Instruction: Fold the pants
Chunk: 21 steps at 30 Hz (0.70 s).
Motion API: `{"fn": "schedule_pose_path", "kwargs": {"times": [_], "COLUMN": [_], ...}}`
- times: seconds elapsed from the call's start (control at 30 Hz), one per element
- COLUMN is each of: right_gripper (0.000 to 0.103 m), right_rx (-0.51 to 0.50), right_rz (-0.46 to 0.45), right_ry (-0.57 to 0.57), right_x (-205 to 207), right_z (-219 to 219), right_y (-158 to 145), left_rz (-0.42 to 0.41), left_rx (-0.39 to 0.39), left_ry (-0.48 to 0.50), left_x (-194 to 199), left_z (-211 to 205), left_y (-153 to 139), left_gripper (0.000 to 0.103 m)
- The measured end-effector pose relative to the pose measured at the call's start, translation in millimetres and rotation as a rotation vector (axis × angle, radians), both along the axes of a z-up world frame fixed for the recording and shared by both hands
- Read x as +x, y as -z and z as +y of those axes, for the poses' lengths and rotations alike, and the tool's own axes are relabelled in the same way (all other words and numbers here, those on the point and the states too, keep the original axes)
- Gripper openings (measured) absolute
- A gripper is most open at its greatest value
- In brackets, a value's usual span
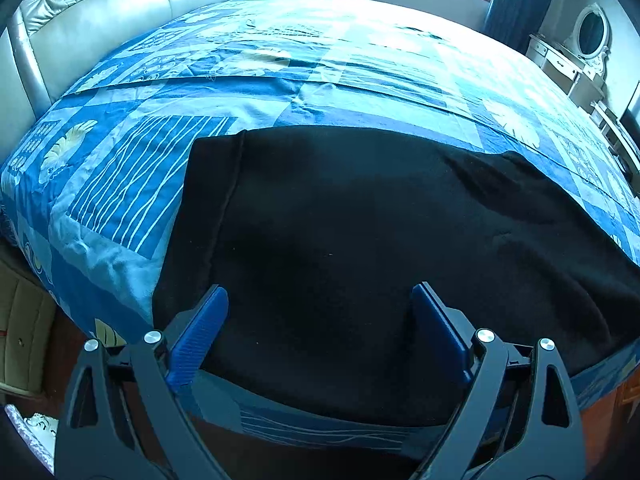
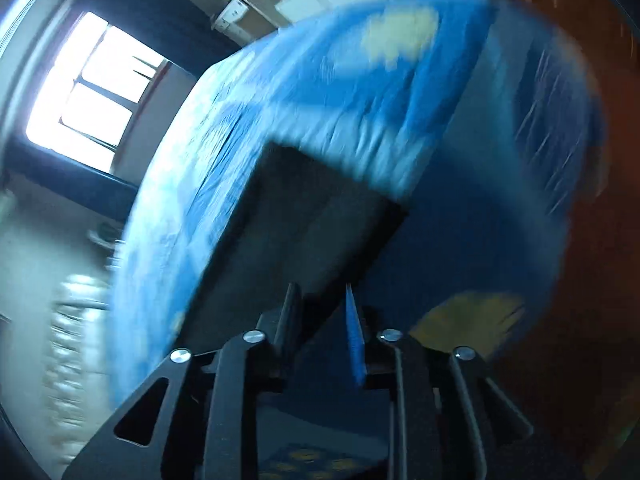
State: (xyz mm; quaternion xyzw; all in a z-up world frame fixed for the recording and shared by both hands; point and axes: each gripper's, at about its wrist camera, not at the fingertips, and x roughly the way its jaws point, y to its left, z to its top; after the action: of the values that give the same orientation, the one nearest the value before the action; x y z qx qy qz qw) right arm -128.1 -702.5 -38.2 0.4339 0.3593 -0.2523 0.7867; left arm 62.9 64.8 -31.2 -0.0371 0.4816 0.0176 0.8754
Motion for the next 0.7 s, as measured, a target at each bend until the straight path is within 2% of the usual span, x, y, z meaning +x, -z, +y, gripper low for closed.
{"fn": "schedule_pose_path", "kwargs": {"times": [0.07, 0.2, 0.27, 0.33, 0.47, 0.53, 0.6, 0.63, 0.67, 0.7], "right_gripper": [0.045, 0.051, 0.052, 0.053, 0.062, 0.066, 0.054, 0.039, 0.019, 0.019], "right_rx": [-0.101, -0.062, -0.061, -0.079, 0.013, -0.011, -0.089, -0.111, -0.105, -0.118], "right_rz": [0.007, -0.039, -0.011, 0.046, 0.095, 0.141, 0.184, 0.199, 0.204, 0.211], "right_ry": [-0.003, -0.136, -0.221, -0.26, -0.334, -0.382, -0.472, -0.501, -0.541, -0.547], "right_x": [3, 39, 68, 92, 115, 127, 138, 141, 146, 147], "right_z": [-12, -37, -49, -56, -64, -57, -37, -30, -23, -20], "right_y": [-20, -21, -11, 2, 36, 43, 37, 37, 36, 34], "left_rz": [-0.001, -0.008, -0.012, -0.012, -0.014, -0.014, -0.013, -0.012, -0.012, -0.012], "left_rx": [-0.008, -0.009, -0.009, -0.007, -0.007, -0.004, 0.003, 0.006, 0.008, 0.01], "left_ry": [-0.009, -0.018, -0.019, -0.022, -0.028, -0.033, -0.038, -0.042, -0.047, -0.052], "left_x": [1, 3, 3, 3, 2, 2, 3, 4, 4, 6], "left_z": [1, 1, 1, 0, 1, 1, 0, -1, -1, -2], "left_y": [0, 1, 0, 1, 3, 3, 4, 4, 4, 5], "left_gripper": [0.093, 0.093, 0.093, 0.093, 0.094, 0.094, 0.094, 0.095, 0.095, 0.095]}}
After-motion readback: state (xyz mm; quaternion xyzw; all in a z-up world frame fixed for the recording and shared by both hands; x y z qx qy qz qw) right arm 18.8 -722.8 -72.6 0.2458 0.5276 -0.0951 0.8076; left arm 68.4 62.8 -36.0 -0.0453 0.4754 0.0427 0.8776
